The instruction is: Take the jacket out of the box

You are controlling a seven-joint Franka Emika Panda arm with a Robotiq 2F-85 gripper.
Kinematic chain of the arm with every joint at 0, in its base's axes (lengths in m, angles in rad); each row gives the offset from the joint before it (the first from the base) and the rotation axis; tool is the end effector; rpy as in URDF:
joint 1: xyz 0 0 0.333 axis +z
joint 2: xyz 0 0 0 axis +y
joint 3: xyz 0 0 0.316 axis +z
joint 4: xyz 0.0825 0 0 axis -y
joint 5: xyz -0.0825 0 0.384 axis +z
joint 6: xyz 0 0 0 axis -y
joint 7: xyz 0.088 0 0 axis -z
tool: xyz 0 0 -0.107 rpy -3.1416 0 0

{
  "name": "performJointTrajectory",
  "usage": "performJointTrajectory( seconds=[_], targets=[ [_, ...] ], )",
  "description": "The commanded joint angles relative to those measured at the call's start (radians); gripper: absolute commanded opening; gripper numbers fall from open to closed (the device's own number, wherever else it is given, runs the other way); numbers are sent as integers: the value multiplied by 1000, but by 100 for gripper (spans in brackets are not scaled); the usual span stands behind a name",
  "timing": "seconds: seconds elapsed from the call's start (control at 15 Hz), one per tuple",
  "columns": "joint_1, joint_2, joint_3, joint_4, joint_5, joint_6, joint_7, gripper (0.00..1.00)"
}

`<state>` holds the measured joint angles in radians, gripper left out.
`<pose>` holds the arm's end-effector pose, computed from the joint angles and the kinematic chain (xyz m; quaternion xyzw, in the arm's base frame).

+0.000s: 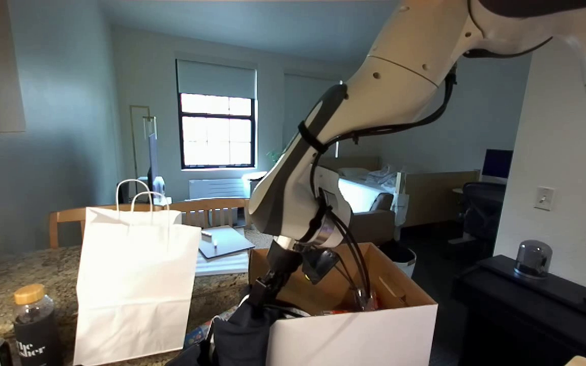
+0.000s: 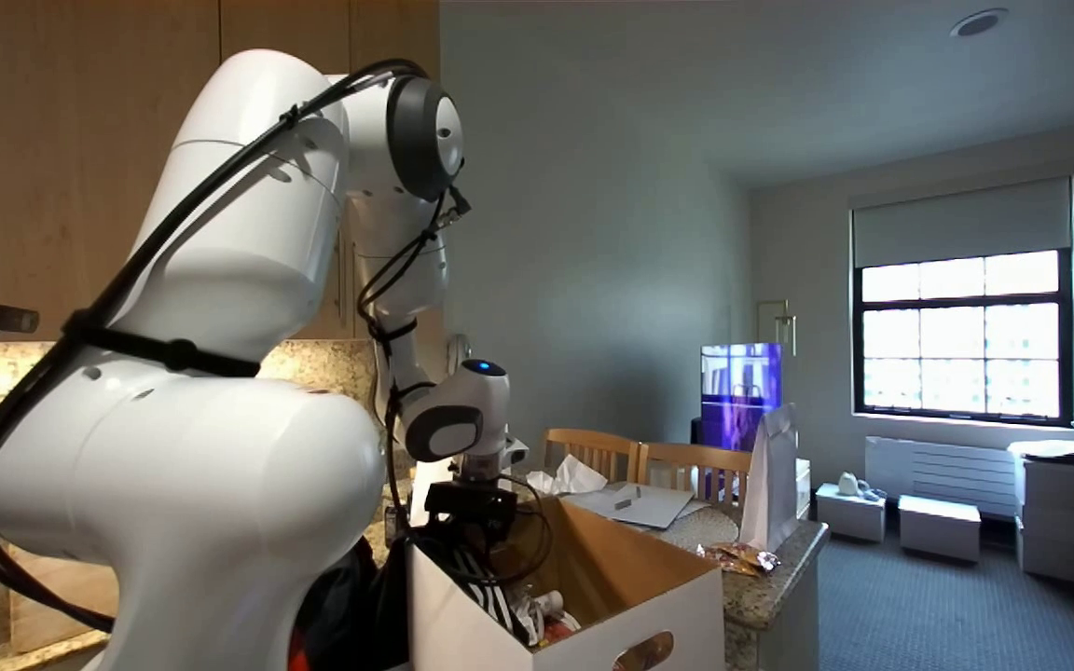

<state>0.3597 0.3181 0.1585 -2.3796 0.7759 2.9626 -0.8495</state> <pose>0.4673 0.2145 0.2072 -0.9390 -0.2927 -0.1369 0.1178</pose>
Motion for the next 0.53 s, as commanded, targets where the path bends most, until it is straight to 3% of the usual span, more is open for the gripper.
performJointTrajectory(
  seconds=[0.0, 0.13, 0.2, 0.47],
  targets=[
    [16, 0, -21, 39, -14, -57, 70, 34],
    [11, -16, -31, 41, -12, -105, 102, 22],
    [-80, -26, 45, 31, -84, -122, 179, 14],
    [-162, -119, 65, 0, -150, -290, 372, 4]
  ],
)
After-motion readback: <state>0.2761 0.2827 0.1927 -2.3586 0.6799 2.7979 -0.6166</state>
